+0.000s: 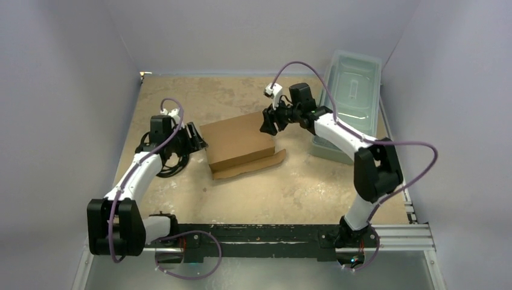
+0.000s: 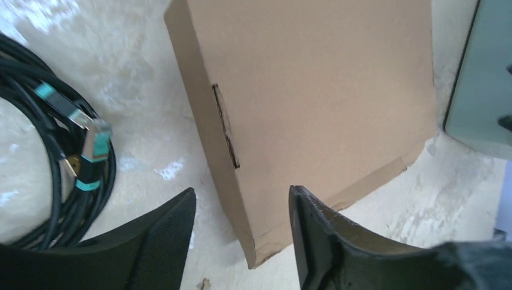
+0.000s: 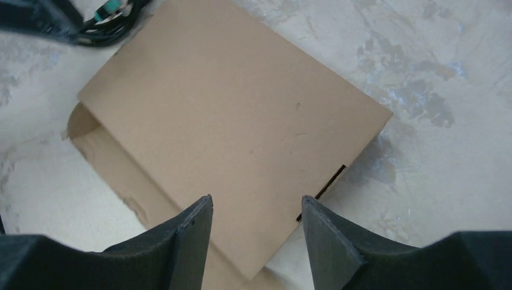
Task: Fold the paper box
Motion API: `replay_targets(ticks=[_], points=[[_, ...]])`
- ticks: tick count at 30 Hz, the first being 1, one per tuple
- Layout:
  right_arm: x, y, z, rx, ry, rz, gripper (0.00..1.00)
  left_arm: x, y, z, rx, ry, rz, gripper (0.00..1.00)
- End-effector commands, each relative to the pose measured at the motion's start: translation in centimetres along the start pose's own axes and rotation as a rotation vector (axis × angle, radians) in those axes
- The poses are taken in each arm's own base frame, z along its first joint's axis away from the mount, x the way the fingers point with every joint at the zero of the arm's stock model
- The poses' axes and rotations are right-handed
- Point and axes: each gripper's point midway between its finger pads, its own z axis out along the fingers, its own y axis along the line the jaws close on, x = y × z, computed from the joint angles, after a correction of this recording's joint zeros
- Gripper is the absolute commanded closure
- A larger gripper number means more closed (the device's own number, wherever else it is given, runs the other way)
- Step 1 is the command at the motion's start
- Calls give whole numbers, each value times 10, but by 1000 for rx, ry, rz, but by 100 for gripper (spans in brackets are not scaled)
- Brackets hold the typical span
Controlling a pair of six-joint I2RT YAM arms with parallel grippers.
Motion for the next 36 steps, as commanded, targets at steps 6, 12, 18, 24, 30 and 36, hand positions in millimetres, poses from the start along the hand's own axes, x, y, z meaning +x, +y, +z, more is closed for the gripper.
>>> replay_targets(ticks=[6, 12, 18, 24, 30, 36], points=[[12, -32, 27, 20, 1, 259, 39, 4, 5, 29, 93, 83, -88, 40], [47, -41, 41, 53, 87, 302, 43, 13, 14, 55, 82, 181, -130, 51], [80, -40, 45, 69, 170, 328, 51, 15, 23, 70, 22, 232, -114, 58], [92, -35, 37, 81, 200, 350, 57, 1, 40, 85, -71, 245, -87, 64], [101, -15, 26, 49, 189, 367, 59, -15, 45, 100, -93, 245, -57, 65], [93, 8, 22, -1, 164, 321, 59, -30, 44, 114, -84, 236, -47, 64]])
